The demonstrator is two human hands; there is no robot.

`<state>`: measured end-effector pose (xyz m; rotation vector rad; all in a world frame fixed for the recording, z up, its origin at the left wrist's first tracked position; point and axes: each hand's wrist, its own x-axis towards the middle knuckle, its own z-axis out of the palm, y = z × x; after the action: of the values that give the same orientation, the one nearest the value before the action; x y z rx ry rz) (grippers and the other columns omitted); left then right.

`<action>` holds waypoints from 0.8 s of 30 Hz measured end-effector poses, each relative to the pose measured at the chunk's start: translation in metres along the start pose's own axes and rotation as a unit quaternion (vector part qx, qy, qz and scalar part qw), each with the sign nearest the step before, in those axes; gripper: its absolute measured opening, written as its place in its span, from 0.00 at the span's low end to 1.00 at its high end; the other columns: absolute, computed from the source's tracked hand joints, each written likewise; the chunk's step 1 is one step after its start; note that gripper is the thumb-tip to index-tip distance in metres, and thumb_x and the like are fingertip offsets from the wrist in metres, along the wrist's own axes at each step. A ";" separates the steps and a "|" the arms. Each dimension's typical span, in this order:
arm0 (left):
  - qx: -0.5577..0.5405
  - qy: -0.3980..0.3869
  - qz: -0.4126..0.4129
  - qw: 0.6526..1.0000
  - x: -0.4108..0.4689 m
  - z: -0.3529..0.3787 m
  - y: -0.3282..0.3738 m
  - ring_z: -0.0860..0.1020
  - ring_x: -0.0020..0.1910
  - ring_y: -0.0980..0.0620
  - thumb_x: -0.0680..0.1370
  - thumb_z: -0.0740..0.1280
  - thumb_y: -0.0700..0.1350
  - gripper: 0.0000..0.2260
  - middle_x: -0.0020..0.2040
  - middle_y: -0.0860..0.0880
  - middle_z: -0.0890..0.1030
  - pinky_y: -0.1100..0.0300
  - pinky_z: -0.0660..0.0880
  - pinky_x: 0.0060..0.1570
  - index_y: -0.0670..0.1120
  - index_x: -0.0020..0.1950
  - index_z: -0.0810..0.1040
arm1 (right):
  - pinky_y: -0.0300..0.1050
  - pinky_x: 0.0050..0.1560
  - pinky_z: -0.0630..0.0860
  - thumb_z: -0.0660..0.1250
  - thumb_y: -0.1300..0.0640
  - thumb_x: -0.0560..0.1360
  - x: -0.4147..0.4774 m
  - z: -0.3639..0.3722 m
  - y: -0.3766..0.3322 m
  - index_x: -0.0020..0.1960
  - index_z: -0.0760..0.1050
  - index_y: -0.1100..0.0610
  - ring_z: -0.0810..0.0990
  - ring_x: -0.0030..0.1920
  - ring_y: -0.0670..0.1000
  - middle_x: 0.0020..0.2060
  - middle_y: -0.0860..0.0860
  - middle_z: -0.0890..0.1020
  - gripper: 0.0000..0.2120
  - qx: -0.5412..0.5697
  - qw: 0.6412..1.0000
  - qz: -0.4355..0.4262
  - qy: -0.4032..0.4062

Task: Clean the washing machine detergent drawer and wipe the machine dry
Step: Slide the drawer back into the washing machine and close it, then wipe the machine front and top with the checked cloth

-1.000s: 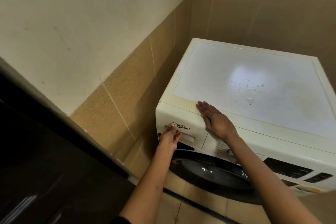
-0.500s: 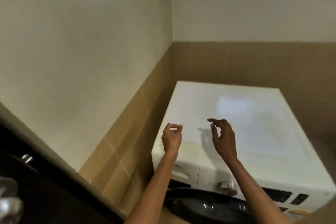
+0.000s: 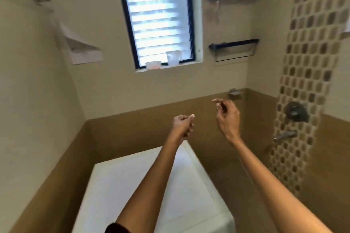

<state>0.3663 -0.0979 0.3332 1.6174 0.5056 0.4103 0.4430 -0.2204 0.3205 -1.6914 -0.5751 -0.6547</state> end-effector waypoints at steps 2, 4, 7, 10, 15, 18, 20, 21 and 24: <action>-0.012 -0.020 0.019 1.000 0.017 0.049 0.019 0.66 0.14 0.62 0.79 0.63 0.45 0.11 0.32 0.49 0.72 0.71 0.61 0.18 0.47 0.38 0.69 | 0.35 0.44 0.67 0.61 0.67 0.75 0.038 -0.038 0.020 0.52 0.80 0.60 0.77 0.44 0.54 0.47 0.57 0.81 0.11 -0.020 1.000 -0.008 0.022; -0.032 -0.034 0.047 0.998 0.035 0.103 0.034 0.67 0.15 0.62 0.79 0.64 0.45 0.10 0.32 0.49 0.73 0.70 0.63 0.19 0.47 0.38 0.70 | 0.32 0.43 0.66 0.61 0.66 0.76 0.074 -0.075 0.044 0.53 0.80 0.59 0.76 0.43 0.50 0.48 0.55 0.80 0.11 -0.038 0.999 -0.018 0.029; -0.041 -0.038 0.089 0.994 0.064 0.175 0.057 0.69 0.17 0.62 0.79 0.64 0.46 0.09 0.31 0.49 0.74 0.69 0.65 0.21 0.47 0.39 0.72 | 0.29 0.40 0.67 0.60 0.65 0.77 0.129 -0.123 0.078 0.55 0.79 0.58 0.73 0.39 0.43 0.49 0.50 0.77 0.11 -0.052 0.998 -0.027 0.038; -0.018 -0.033 0.133 0.990 0.096 0.238 0.081 0.71 0.22 0.60 0.78 0.65 0.46 0.06 0.32 0.50 0.76 0.67 0.69 0.26 0.44 0.48 0.76 | 0.28 0.42 0.68 0.60 0.63 0.78 0.183 -0.161 0.115 0.55 0.78 0.57 0.74 0.44 0.44 0.51 0.49 0.77 0.11 -0.076 0.996 -0.031 0.040; 0.013 -0.007 0.169 0.985 0.150 0.292 0.105 0.74 0.23 0.62 0.78 0.65 0.46 0.08 0.33 0.51 0.77 0.68 0.71 0.29 0.44 0.52 0.77 | 0.30 0.46 0.72 0.60 0.63 0.77 0.257 -0.186 0.172 0.54 0.79 0.56 0.74 0.45 0.44 0.53 0.53 0.79 0.10 -0.085 0.995 -0.035 0.040; 0.024 0.017 0.164 0.986 0.187 0.303 0.110 0.73 0.30 0.56 0.78 0.65 0.47 0.09 0.35 0.50 0.77 0.64 0.72 0.33 0.43 0.53 0.78 | 0.21 0.42 0.68 0.61 0.63 0.77 0.289 -0.179 0.202 0.54 0.79 0.57 0.73 0.46 0.44 0.52 0.52 0.78 0.10 -0.088 0.995 -0.039 0.026; 0.022 0.044 0.161 0.986 0.215 0.308 0.113 0.73 0.32 0.56 0.78 0.65 0.48 0.09 0.36 0.50 0.77 0.65 0.71 0.32 0.44 0.52 0.78 | 0.23 0.42 0.68 0.61 0.63 0.77 0.309 -0.169 0.220 0.53 0.79 0.57 0.73 0.45 0.44 0.51 0.52 0.78 0.10 -0.088 0.995 -0.041 0.019; 0.020 0.056 0.158 0.986 0.230 0.310 0.115 0.72 0.32 0.56 0.78 0.66 0.48 0.08 0.37 0.50 0.77 0.65 0.71 0.32 0.44 0.50 0.78 | 0.24 0.42 0.68 0.62 0.63 0.77 0.319 -0.163 0.230 0.53 0.80 0.57 0.74 0.45 0.44 0.50 0.52 0.78 0.10 -0.085 0.995 -0.042 0.016; 0.011 0.076 0.154 0.985 0.275 0.318 0.118 0.71 0.33 0.55 0.77 0.66 0.49 0.07 0.39 0.48 0.77 0.65 0.70 0.32 0.46 0.43 0.77 | 0.32 0.47 0.72 0.62 0.63 0.77 0.347 -0.141 0.257 0.52 0.80 0.56 0.76 0.45 0.46 0.51 0.55 0.79 0.09 -0.070 0.997 -0.039 0.015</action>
<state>0.7786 -0.2208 0.4080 1.6990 0.3747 0.7670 0.8517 -0.4002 0.4032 -1.7933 -0.5886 -0.7913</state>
